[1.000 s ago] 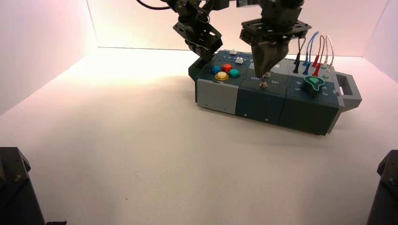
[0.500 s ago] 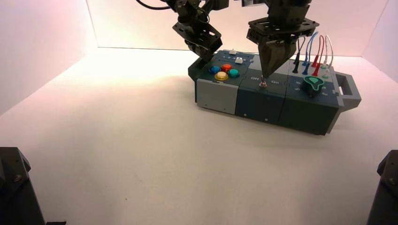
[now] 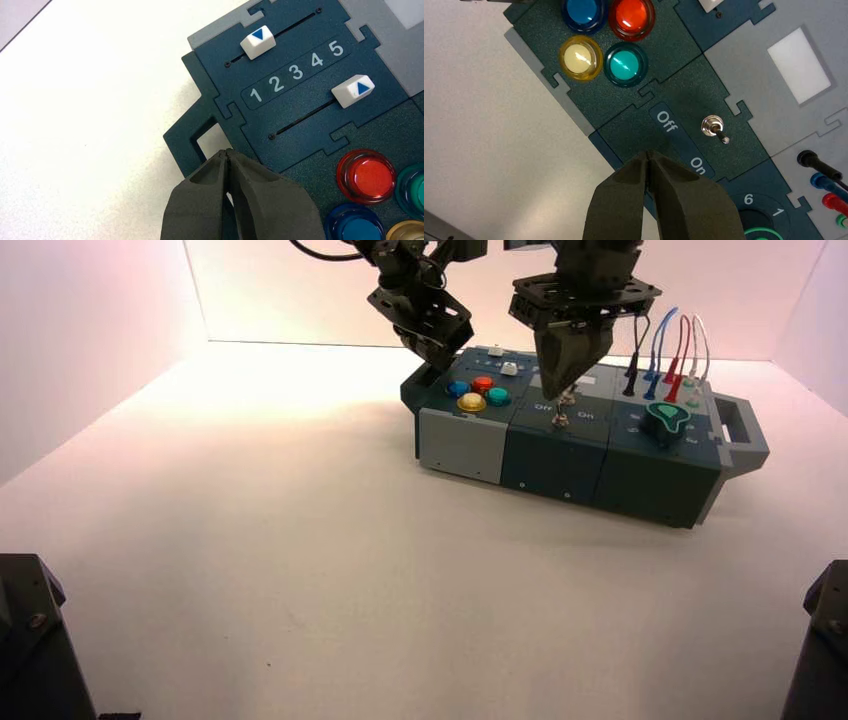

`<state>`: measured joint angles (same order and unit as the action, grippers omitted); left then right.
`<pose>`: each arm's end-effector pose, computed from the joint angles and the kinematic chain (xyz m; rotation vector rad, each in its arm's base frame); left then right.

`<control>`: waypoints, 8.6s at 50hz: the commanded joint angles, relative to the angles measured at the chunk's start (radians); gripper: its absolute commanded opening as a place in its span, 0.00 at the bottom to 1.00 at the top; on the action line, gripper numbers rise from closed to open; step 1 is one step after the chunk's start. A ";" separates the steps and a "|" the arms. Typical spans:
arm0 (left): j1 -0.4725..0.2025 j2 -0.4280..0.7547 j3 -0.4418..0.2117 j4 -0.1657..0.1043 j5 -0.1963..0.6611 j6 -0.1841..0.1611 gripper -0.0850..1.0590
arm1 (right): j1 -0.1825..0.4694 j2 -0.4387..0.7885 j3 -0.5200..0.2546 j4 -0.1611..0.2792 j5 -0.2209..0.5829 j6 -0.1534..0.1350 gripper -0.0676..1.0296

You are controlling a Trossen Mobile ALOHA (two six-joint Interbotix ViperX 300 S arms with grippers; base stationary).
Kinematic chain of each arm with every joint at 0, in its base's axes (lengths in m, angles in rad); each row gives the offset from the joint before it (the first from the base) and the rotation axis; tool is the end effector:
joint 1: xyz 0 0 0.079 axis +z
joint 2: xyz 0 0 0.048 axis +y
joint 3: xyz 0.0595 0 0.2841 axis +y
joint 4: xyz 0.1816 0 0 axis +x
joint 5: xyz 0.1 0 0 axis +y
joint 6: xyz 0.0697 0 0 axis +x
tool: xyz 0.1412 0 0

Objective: Flip the bottom switch on with the right gripper.

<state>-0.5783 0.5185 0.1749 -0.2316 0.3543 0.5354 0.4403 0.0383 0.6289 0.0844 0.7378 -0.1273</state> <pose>0.4226 -0.2959 -0.0169 0.5398 0.9266 -0.7596 0.2904 0.1500 0.0268 -0.3228 1.3780 0.4576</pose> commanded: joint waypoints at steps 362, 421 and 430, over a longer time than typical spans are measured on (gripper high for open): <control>0.055 -0.005 -0.071 0.002 0.025 -0.003 0.05 | 0.005 -0.084 0.067 -0.012 -0.150 0.325 0.04; 0.055 -0.002 -0.072 0.002 0.025 -0.003 0.05 | 0.021 -0.072 0.115 0.003 -0.152 0.327 0.04; 0.057 -0.002 -0.072 0.002 0.025 -0.002 0.05 | 0.014 -0.086 0.118 -0.003 -0.150 0.328 0.04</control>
<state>-0.5568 0.5338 0.1197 -0.2316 0.3820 0.5308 0.4587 -0.0123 0.7578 0.0844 0.5906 0.1933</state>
